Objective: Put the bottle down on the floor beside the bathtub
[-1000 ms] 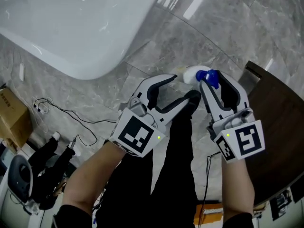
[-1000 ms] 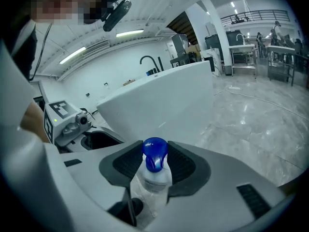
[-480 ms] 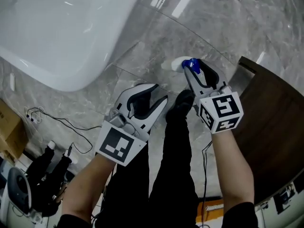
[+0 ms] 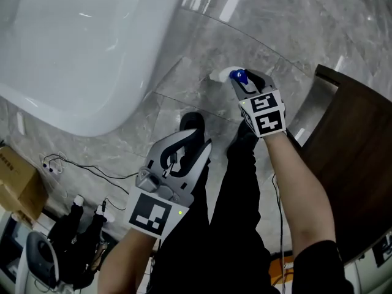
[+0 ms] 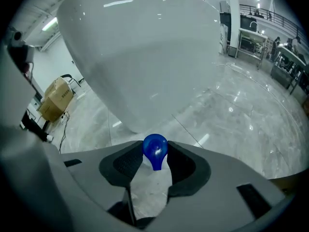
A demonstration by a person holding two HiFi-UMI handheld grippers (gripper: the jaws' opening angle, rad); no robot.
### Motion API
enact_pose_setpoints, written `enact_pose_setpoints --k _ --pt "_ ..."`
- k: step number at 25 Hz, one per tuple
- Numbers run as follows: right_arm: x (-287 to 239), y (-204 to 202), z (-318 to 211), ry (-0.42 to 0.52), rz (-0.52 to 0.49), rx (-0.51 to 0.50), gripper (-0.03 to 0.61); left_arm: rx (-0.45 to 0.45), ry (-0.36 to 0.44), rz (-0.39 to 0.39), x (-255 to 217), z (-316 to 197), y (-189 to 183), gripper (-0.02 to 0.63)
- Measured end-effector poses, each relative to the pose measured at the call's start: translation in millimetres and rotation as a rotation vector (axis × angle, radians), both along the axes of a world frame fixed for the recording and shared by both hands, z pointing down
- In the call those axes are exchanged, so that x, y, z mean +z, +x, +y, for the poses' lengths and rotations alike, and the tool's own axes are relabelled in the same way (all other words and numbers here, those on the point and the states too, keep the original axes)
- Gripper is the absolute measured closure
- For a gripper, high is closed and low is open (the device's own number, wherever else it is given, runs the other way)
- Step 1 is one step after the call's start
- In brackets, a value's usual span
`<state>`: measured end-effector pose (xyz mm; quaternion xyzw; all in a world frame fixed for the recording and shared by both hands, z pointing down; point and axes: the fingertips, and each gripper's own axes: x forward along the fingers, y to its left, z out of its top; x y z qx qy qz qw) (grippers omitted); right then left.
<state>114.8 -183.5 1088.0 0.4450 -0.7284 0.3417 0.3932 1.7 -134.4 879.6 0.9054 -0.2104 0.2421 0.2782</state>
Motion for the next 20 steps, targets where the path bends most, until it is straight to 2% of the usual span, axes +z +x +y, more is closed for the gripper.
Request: enact_pose_setpoints --k 2,6,10,15,20 --pt "15 0 2 -0.022 0.025 -0.012 0.41 -0.012 -0.013 0.001 2 4 -3 0.518" --pt "35 -1 2 -0.049 0.078 -0.047 0.411 0.019 -0.036 -0.011 10 15 -5 0.522" --pt "52 8 0 -0.066 0.132 -0.007 0.411 0.016 -0.059 -0.004 23 18 -6 0.525" --pt "65 10 13 -0.107 0.108 0.06 0.411 0.043 -0.057 -0.013 25 19 -7 0.529" --pt "66 2 14 -0.107 0.068 0.027 0.402 0.016 -0.069 -0.017 32 13 -12 0.532"
